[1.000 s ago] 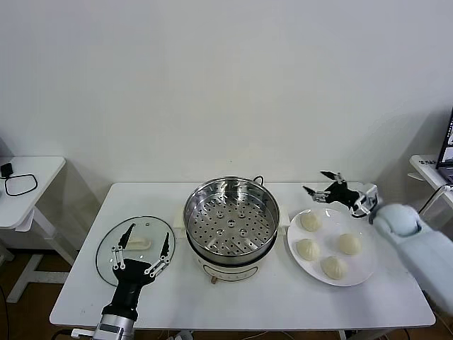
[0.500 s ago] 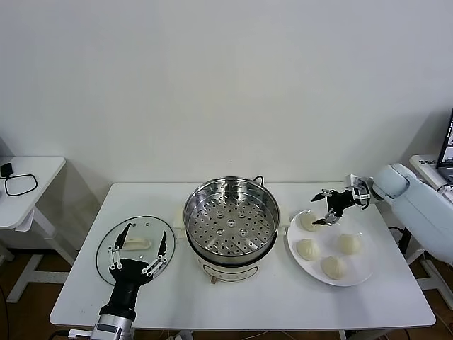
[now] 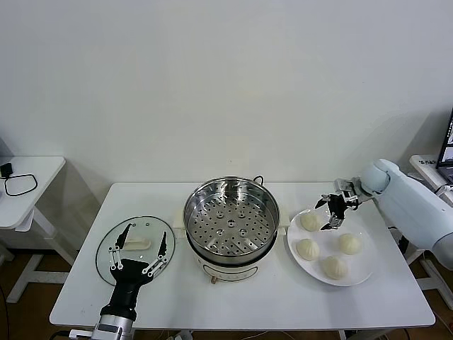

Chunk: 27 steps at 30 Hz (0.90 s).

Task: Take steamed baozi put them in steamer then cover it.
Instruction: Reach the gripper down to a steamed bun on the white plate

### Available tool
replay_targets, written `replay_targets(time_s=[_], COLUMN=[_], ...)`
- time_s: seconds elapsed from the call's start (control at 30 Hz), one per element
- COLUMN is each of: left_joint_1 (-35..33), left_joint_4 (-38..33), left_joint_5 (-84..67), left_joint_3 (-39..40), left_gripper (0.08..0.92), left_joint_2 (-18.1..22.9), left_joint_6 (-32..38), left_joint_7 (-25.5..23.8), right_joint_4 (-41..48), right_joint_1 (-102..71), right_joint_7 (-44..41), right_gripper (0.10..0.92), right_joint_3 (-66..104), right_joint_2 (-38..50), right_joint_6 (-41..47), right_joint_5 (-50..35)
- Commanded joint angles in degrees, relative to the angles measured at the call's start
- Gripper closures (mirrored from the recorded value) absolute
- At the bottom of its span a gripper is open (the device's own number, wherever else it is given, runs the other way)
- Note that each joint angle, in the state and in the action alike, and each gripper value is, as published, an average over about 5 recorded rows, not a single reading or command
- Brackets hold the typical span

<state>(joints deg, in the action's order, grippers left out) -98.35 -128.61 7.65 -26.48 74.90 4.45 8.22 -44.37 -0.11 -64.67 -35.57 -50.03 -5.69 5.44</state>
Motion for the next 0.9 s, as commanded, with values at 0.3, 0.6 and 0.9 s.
replay_targets(time_s=[0.3, 0.6, 0.9], left_joint_1=[0.1, 0.2, 0.3], left_joint_4=[0.3, 0.5, 0.2], left_joint_5=[-0.1, -0.1, -0.1], left_joint_3=[-0.1, -0.1, 0.2], left_gripper=[0.177, 0.177, 0.177], left_joint_2=[0.1, 0.2, 0.2], left_joint_6=[0.2, 0.2, 0.2], left_joint_7=[0.2, 0.3, 0.3], right_joint_4=[3.1, 1.5, -14.2], right_joint_1=[-0.2, -0.1, 12.3], right_joint_7=[2.1, 2.0, -3.8], right_gripper=[0.277, 0.348, 0.372], right_joint_3=[-1.2, -1.7, -9.2], right_joint_2=[-2.9, -2.3, 5.7], right_joint_6=[-1.0, -1.5, -5.8], right_joint_5=[2.3, 1.8, -2.9])
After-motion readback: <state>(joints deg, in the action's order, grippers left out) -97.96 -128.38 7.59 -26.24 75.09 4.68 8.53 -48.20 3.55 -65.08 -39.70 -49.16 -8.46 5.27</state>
